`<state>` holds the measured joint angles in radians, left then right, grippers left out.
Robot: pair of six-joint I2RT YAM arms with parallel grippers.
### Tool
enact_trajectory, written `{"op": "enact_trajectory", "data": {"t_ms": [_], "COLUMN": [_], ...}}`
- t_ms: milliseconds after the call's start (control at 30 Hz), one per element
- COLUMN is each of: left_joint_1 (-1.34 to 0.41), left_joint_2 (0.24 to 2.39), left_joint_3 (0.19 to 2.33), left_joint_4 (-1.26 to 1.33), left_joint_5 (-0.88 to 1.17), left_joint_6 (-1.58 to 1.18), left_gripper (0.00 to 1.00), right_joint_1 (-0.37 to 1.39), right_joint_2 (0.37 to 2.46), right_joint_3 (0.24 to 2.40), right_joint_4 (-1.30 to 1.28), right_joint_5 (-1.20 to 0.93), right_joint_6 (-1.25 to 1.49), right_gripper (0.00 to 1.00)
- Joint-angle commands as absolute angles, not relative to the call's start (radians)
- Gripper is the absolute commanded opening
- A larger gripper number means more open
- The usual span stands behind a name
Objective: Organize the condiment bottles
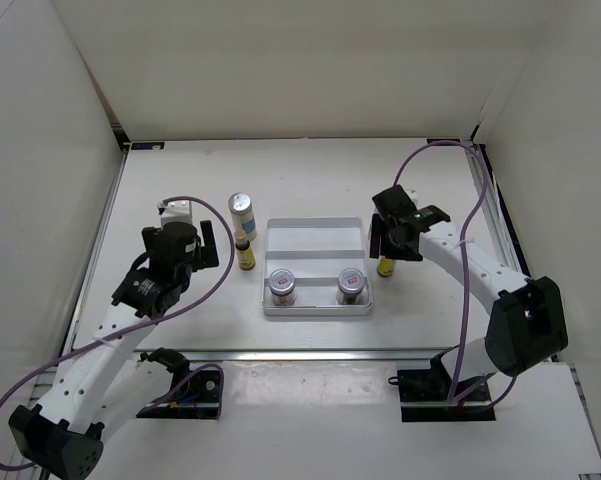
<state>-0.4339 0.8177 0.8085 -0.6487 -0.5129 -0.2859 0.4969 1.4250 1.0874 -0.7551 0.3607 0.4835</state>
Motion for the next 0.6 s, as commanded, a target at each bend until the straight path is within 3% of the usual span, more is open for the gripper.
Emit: {"op": "enact_trajectory", "data": {"t_ms": [0,200,433,567], "left_joint_1": [-0.430,-0.430,-0.430,-0.430], "left_joint_2": [0.798,0.807,0.807,0.807], "left_joint_3": [0.807,0.807,0.807,0.807], "left_joint_4": [-0.618,-0.618,-0.618,-0.618], "left_joint_5": [-0.517,-0.517,-0.517,-0.517], "left_joint_6": [-0.288,-0.288,-0.288,-0.288], "left_gripper": [1.00,1.00,1.00,1.00], "right_joint_1": [0.479,0.469,0.469,0.469], "right_joint_2": [1.431,1.451,1.451,1.390], "right_joint_3": [1.114,1.114,1.114,1.135], "right_joint_4": [-0.715,-0.706,-0.706,-0.727], "right_joint_5": [0.350,0.337,0.337,0.337], "right_joint_6": [0.463,0.442,0.422,0.413], "right_gripper": [0.73,0.62,0.22,0.13]}}
